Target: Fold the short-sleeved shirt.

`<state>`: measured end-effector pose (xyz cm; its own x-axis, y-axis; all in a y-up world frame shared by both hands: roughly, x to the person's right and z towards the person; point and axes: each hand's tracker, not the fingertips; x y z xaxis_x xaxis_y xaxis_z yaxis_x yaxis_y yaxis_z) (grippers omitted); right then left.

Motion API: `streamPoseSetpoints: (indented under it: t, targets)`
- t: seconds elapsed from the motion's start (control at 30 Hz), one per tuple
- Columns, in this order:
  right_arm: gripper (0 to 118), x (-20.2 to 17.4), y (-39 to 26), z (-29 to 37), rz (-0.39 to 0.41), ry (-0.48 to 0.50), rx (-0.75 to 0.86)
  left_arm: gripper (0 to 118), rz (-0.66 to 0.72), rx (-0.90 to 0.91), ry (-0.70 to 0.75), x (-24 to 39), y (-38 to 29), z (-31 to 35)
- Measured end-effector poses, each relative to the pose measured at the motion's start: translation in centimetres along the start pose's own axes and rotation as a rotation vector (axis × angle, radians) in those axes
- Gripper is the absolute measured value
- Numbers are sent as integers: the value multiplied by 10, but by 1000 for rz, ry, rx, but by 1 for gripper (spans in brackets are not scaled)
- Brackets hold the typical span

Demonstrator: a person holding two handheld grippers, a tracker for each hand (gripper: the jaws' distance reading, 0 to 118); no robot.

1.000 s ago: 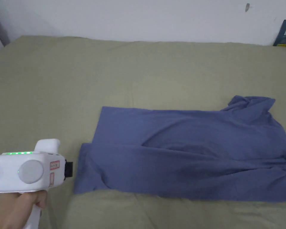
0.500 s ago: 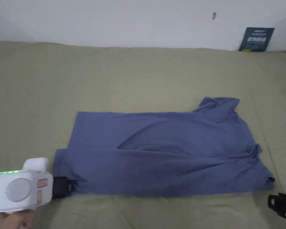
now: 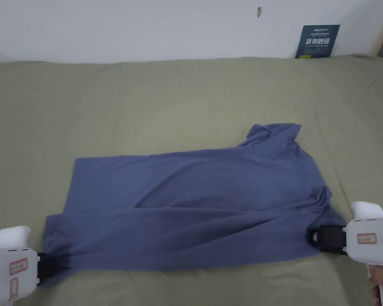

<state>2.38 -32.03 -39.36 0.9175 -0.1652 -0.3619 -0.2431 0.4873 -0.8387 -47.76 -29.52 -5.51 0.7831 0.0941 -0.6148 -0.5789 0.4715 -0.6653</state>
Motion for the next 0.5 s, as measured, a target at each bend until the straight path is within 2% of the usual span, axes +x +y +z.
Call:
streamPoseSetpoints:
  t: [0.03, 0.1, 0.13, 0.17, 0.2, 0.27, 0.33, 0.43, 0.5]
  targets:
    - [13, -2, -1, 3, 37, -58, 21, 5, -8, -5, 1, -1, 1, 1]
    - [13, -3, 0, 14, 74, 102, 50, 5, -29, -7, 2, -26, 12, -18]
    - [13, -7, -2, 19, 81, 14, 45, 5, -41, -2, 15, -32, 15, -19]
    - [12, -10, -3, 23, 129, 33, 45, 5, -38, -10, 11, -38, 20, -20]
    - [12, -12, -4, 26, 157, 21, 42, 5, -37, -14, 18, -11, 9, -8]
    - [12, -4, -12, 31, 133, 29, 54, 5, -42, -12, 26, -11, 9, -2]
    - [12, 2, -19, 42, 76, 67, 61, 5, -48, 4, 32, -4, 0, 13]
    - [12, 7, -33, 62, 93, 55, 63, 5, -60, -2, 35, 2, -17, 35]
    - [12, 5, -49, 84, 74, 69, 55, 5, -66, -8, 30, 0, -34, 51]
